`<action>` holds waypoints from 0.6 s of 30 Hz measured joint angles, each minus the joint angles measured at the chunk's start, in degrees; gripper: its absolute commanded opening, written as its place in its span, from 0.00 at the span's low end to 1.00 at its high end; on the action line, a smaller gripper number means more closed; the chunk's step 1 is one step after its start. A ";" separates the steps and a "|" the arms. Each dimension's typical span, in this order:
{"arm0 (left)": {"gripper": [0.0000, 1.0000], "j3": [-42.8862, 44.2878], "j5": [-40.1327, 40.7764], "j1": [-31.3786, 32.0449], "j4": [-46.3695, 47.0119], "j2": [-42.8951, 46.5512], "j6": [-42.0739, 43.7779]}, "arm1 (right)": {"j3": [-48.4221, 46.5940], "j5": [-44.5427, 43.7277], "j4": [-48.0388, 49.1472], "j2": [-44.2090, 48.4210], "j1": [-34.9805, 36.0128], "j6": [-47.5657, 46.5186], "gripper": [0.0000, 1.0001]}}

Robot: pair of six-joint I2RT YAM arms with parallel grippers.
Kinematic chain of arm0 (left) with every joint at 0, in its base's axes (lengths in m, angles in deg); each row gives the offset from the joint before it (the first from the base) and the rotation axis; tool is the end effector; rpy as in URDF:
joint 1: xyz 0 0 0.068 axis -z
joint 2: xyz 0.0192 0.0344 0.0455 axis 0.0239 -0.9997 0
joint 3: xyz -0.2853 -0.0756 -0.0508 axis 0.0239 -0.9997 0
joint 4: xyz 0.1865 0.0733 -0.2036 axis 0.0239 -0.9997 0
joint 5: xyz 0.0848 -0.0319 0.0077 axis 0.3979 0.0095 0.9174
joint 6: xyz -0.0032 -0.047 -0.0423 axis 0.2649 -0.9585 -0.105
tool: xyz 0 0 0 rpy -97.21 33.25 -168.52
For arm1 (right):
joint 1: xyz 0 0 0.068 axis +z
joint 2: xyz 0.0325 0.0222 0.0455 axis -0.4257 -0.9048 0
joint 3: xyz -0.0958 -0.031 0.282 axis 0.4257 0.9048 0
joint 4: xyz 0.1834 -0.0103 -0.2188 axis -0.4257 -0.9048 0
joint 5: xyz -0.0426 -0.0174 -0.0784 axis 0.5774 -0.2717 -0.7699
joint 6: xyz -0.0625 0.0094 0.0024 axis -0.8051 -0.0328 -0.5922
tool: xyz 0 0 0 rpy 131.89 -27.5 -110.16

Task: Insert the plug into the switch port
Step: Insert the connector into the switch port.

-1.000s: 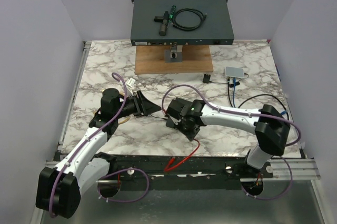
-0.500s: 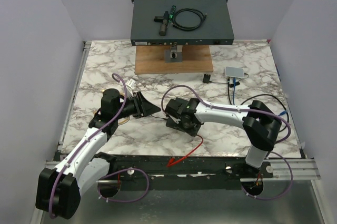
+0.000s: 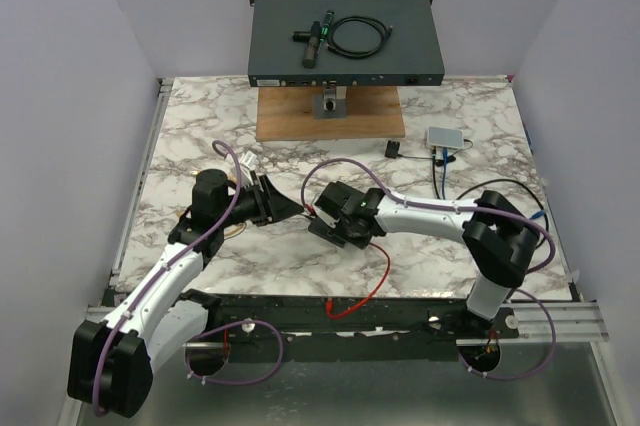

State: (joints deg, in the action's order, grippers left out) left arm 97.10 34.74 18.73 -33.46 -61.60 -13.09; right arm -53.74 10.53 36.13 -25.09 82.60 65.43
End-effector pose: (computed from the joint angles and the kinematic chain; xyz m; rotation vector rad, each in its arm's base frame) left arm 0.1948 -0.0935 0.2447 -0.0316 2.1252 -1.3837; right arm 0.2008 0.2962 0.1719 -1.4722 2.4154 -0.1007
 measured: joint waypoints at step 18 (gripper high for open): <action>0.49 0.50 10.03 1.27 -1.29 -2.93 2.12 | 8.17 2.97 13.86 4.94 -0.02 -1.57 0.01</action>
State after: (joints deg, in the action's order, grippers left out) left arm 97.60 44.78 20.00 -34.75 -64.52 -10.97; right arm -45.57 13.51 49.98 -20.15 82.58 63.86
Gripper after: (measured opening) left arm 0.487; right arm 0.135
